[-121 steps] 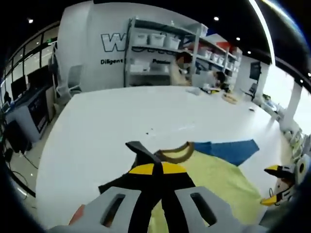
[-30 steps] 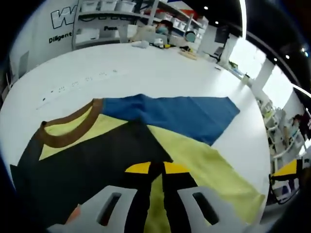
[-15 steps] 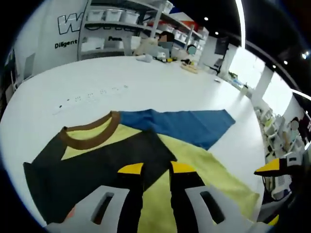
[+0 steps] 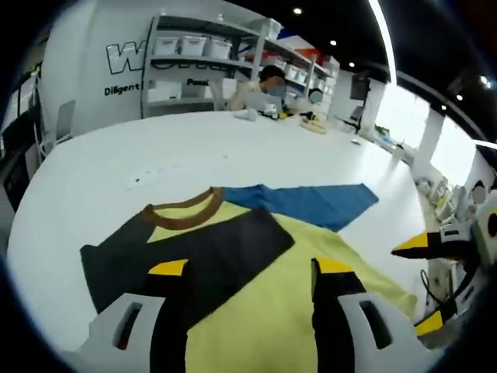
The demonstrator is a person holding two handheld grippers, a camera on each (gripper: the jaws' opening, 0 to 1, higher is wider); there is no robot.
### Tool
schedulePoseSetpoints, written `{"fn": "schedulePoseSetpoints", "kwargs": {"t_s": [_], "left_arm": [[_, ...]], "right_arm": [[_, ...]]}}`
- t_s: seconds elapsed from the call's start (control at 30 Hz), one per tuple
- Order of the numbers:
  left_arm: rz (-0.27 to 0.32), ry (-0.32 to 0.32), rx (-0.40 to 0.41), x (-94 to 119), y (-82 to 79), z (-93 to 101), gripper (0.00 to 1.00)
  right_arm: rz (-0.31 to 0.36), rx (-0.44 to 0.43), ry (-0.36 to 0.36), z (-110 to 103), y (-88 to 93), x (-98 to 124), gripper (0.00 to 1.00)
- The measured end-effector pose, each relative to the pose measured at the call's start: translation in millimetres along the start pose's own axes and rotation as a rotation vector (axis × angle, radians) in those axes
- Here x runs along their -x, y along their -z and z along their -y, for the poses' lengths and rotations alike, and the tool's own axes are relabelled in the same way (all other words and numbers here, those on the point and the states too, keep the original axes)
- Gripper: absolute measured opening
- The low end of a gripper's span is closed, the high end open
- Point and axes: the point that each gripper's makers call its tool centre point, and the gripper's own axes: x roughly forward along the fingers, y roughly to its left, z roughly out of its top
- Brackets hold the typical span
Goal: Fold the garment on the visible template until the final outline fits inside the template.
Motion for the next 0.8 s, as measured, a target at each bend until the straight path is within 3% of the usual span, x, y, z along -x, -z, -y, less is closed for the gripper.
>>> {"fn": "schedulePoseSetpoints", "kwargs": {"t_s": [0.3, 0.47, 0.8], "left_arm": [[0.053, -0.05, 0.051, 54.7, 15.4, -11.4, 0.71], [0.073, -0.078, 0.051, 83.7, 23.6, -15.8, 0.71], [0.129, -0.132, 0.132, 134.0, 42.5, -19.8, 0.71]], "right_arm": [[-0.012, 0.019, -0.015, -6.7, 2.3, -0.7, 0.61], [-0.017, 0.026, -0.022, -9.0, 3.5, -0.5, 0.61], [-0.029, 0.047, -0.033, -14.0, 6.1, -1.1, 0.6]]}}
